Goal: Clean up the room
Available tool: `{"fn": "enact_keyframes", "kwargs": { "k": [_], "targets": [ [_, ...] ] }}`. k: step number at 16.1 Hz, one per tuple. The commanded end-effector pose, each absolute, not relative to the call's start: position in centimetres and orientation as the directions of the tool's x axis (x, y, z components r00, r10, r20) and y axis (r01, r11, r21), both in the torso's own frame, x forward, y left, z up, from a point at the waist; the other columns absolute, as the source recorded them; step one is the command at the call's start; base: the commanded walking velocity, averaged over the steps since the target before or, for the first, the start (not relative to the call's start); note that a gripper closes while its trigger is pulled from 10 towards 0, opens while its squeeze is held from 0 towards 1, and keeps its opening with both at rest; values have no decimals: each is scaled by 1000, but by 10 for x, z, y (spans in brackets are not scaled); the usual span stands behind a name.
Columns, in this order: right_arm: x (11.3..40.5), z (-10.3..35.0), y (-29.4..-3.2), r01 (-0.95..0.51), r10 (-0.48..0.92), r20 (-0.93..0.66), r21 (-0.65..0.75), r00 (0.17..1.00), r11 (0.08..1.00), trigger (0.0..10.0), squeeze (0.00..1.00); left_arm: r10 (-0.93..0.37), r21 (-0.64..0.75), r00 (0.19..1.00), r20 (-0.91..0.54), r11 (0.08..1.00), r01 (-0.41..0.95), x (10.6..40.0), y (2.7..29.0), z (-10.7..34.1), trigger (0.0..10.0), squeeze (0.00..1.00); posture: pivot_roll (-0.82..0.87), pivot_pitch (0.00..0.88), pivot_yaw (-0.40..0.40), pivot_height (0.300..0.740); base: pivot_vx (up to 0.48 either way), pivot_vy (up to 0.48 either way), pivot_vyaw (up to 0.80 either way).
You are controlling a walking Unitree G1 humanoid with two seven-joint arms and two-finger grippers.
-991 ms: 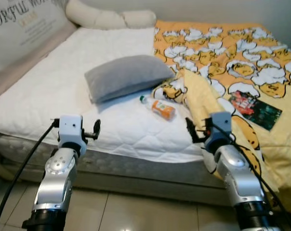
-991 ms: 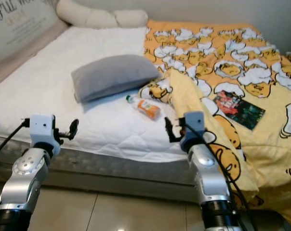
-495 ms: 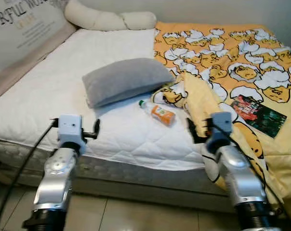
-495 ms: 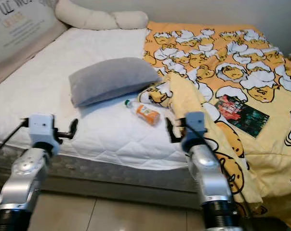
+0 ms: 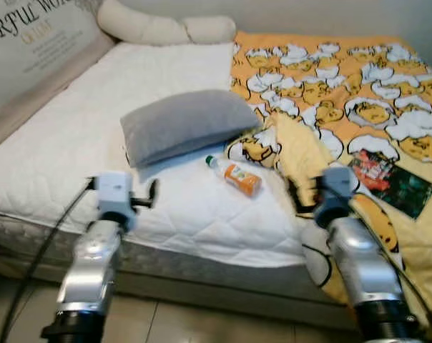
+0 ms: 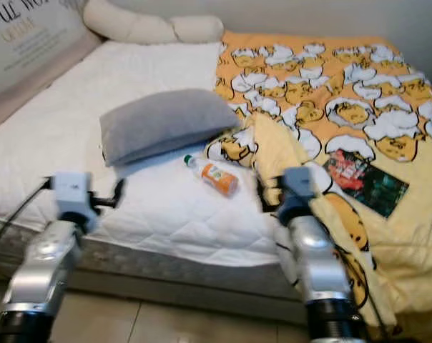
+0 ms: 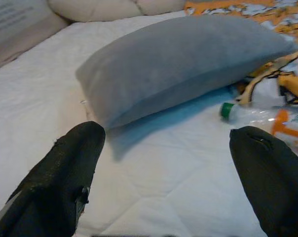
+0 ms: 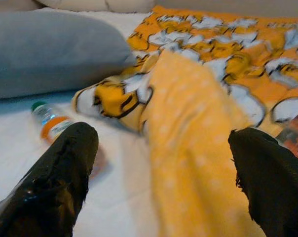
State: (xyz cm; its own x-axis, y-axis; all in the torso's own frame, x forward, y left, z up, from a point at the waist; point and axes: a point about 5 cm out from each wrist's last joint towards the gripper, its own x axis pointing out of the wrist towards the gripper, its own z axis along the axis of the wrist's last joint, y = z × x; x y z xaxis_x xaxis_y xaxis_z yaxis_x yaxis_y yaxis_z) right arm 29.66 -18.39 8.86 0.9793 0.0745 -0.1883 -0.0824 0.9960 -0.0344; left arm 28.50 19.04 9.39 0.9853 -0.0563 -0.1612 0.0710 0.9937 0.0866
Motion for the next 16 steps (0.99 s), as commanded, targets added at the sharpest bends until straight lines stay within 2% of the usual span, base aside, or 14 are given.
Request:
{"fn": "enact_keyframes", "kwargs": {
  "k": [1,7,12,13,16],
  "targets": [
    [299,92,-176,-99,93,-174,-24,980,995,10000,0,-36,103,987,-154,993,52,285,200,98,10000,0,-23,0,36,740,330,0,0],
    [299,92,-175,-114,104,-175,-45,979,992,10000,0,-44,99,987,-154,993,60,285,199,97,10000,0,-24,0,38,740,330,0,0],
    [299,91,-173,-128,116,-180,-57,977,990,10000,0,-50,98,987,-153,993,65,285,199,98,10000,0,-24,0,39,740,331,0,759],
    [299,89,-174,-104,98,-187,-20,977,994,10000,0,-49,100,987,-154,993,65,285,199,98,10000,0,-23,0,40,740,330,0,0],
    [300,90,-177,-99,92,-186,-32,978,995,10000,0,-51,103,986,-158,992,68,285,199,97,10000,0,-24,0,42,740,302,0,0]
  ]
}}
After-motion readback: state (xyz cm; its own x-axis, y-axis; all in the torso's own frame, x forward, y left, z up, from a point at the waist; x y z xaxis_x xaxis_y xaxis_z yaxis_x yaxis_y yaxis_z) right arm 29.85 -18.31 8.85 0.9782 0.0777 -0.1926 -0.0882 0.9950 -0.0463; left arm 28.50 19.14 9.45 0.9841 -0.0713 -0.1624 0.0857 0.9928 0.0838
